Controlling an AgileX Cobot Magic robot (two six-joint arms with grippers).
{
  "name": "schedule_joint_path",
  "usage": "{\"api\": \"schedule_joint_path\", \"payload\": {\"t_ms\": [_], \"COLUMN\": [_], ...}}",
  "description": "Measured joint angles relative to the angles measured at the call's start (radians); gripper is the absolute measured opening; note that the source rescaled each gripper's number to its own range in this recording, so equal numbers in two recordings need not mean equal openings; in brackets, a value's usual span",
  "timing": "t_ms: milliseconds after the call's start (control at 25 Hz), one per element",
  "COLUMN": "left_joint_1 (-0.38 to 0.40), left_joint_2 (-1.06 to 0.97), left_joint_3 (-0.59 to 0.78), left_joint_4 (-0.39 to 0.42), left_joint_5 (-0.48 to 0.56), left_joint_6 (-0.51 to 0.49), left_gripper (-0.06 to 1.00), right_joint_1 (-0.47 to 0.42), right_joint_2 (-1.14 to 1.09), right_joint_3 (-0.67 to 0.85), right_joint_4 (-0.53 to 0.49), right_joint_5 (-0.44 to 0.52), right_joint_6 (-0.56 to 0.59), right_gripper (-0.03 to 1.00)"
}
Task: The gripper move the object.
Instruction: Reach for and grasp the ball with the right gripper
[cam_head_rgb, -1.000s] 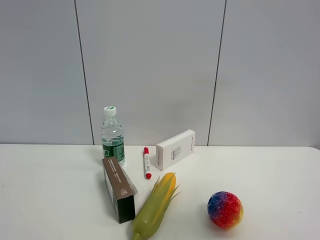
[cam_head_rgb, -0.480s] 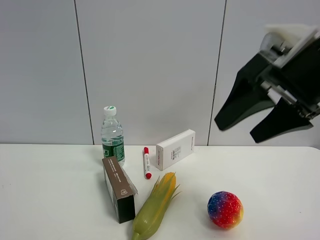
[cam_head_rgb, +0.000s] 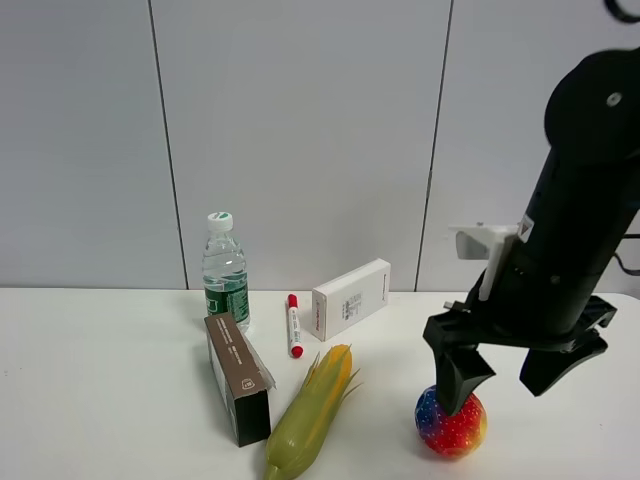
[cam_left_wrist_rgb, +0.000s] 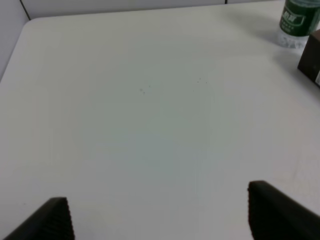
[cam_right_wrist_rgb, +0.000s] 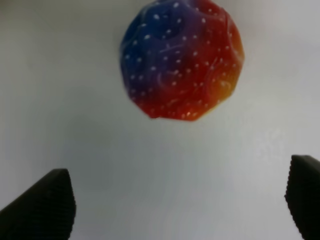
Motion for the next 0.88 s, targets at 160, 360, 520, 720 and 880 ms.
{"api": "schedule_joint_path", "payload": {"t_ms": [160,360,520,720,880], "left_joint_1": [0.0,0.0,0.0,0.0,0.0], "left_joint_2": [0.0,0.0,0.0,0.0,0.0], "left_joint_3": [0.0,0.0,0.0,0.0,0.0], "left_joint_4": [0.0,0.0,0.0,0.0,0.0], "left_joint_5": [0.0,0.0,0.0,0.0,0.0], "left_joint_6": [0.0,0.0,0.001,0.001,0.001], "left_gripper": [1.0,1.0,1.0,1.0,1.0], "right_joint_1": [0.002,0.002,0.002,0.002,0.002], "right_joint_2": [0.074,0.112,0.164,0.219,0.255], "right_joint_3": [-0.019,-0.079,-0.086,-0.086,-0.088], "right_joint_4": [-0.024,-0.062,-0.068,-0.07,-0.071], "right_joint_5": [-0.056,-0.081,-0.081,-0.091,-0.112], "right_joint_6": [0.049,0.059,0.062,0.062,0.062], "right_gripper": [1.0,1.0,1.0,1.0,1.0]}}
